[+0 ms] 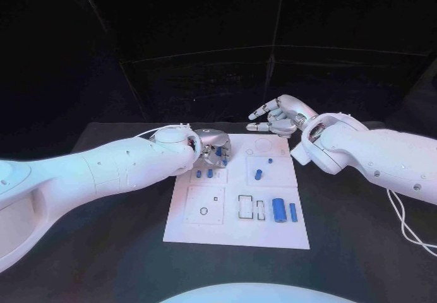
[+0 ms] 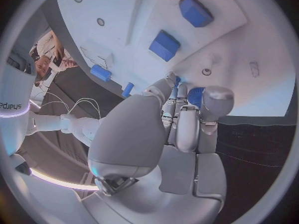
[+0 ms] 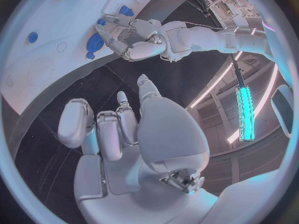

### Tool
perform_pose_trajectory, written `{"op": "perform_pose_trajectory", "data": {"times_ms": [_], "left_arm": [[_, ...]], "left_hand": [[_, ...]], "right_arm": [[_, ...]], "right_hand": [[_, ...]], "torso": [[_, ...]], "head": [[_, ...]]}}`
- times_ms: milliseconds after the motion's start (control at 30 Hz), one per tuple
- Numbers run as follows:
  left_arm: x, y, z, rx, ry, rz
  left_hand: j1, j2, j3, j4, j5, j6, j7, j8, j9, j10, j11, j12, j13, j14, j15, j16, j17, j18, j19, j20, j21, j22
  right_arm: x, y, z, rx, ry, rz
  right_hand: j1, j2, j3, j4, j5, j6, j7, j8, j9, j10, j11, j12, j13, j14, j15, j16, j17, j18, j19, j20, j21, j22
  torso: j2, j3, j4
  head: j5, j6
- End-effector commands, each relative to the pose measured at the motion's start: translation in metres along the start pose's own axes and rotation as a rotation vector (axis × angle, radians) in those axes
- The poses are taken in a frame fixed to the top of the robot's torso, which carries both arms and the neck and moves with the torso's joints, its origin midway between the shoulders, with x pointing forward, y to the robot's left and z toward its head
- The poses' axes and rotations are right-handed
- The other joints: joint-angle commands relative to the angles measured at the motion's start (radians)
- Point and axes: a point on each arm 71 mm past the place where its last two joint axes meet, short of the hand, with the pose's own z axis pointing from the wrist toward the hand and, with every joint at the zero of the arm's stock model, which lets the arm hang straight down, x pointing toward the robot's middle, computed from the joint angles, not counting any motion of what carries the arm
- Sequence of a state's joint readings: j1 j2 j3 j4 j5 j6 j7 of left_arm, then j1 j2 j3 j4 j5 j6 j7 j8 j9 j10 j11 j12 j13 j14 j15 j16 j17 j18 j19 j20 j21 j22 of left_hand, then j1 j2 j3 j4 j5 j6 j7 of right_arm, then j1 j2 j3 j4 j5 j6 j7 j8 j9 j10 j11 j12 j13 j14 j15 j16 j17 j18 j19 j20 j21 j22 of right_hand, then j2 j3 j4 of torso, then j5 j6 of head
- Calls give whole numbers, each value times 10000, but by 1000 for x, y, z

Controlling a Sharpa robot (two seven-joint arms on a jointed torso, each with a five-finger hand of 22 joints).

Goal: Assemble the parts on the task board

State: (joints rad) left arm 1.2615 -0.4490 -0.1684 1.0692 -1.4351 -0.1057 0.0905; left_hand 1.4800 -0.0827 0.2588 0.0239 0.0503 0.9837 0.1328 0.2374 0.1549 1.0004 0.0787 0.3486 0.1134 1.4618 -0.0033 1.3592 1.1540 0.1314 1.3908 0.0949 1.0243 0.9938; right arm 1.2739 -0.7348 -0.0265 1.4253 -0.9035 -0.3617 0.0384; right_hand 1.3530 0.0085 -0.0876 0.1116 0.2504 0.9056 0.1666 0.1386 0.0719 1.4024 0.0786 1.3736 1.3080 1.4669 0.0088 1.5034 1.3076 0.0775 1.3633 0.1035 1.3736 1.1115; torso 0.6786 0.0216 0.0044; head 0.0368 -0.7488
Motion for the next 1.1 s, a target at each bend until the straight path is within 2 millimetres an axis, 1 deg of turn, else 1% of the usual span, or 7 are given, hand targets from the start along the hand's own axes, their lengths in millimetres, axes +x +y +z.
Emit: {"op": "perform_pose_trajectory", "data": {"times_ms": [33, 433, 833, 1000, 1100], "left_arm": [[2, 1, 1, -138, 302, 299], [3, 3, 3, -278, 404, 363], [4, 0, 3, -21, 342, 327], [4, 1, 2, -77, 338, 288], [5, 1, 2, -161, 414, 274]], "left_hand": [[-40, 64, 99, 4, 6, 77, -1, -68, -21, 105, 7, -84, -35, 113, -22, 53, -21, -79, 80, -11, 45, 24], [-100, 65, 380, -57, 9, 191, 8, -189, -105, 251, 5, -260, -177, 116, -28, 72, -61, -112, 118, -23, 198, 209], [-384, 25, 556, -8, 7, 478, -40, -232, -151, 590, -55, -361, -275, 133, -70, 101, -116, -217, 287, -49, 714, 768], [-533, -175, 565, -23, 6, 233, 18, -507, -278, 546, -9, -564, -366, 124, -48, 79, -212, -230, 292, -47, 753, 824], [-609, -249, 556, -14, 5, 136, 58, -631, -334, 490, 28, -672, -408, 118, -22, 67, -259, -239, 299, -31, 782, 863]], "right_arm": [[0, 2, 0, -109, 48, 30], [1, 2, 1, -119, 63, 34], [1, 2, 0, -121, 59, 35], [0, 2, 0, -117, 51, 34], [0, 2, 0, -119, 50, 34]], "right_hand": [[-20, 94, -46, 4, 22, -70, -19, 44, -14, -26, -12, -41, 463, 728, -94, -32, 1271, 111, -61, 16, -47, -12], [-20, 94, -46, 4, 22, -70, -19, 44, -14, -26, -12, -41, 463, 728, -94, -32, 1271, 111, -61, 16, -47, -12], [-9, 111, -51, 9, 25, -73, -19, 49, -14, -19, -12, -32, 471, 731, -94, -29, 1279, 109, -54, 15, -45, -4], [-9, 111, -51, 9, 25, -73, -19, 49, -14, -19, -12, -32, 471, 731, -94, -29, 1279, 109, -54, 15, -45, -4], [-9, 111, -51, 9, 25, -73, -19, 49, -14, -19, -12, -32, 471, 731, -94, -29, 1279, 109, -54, 15, -45, -4]], "torso": [[2, 0, -1], [-4, 6, 8], [-3, 2, 9], [-7, 4, 10], [-4, 2, 10]], "head": [[-5, -5], [-6, -20], [-23, -17], [-15, -8], [-18, -7]]}}
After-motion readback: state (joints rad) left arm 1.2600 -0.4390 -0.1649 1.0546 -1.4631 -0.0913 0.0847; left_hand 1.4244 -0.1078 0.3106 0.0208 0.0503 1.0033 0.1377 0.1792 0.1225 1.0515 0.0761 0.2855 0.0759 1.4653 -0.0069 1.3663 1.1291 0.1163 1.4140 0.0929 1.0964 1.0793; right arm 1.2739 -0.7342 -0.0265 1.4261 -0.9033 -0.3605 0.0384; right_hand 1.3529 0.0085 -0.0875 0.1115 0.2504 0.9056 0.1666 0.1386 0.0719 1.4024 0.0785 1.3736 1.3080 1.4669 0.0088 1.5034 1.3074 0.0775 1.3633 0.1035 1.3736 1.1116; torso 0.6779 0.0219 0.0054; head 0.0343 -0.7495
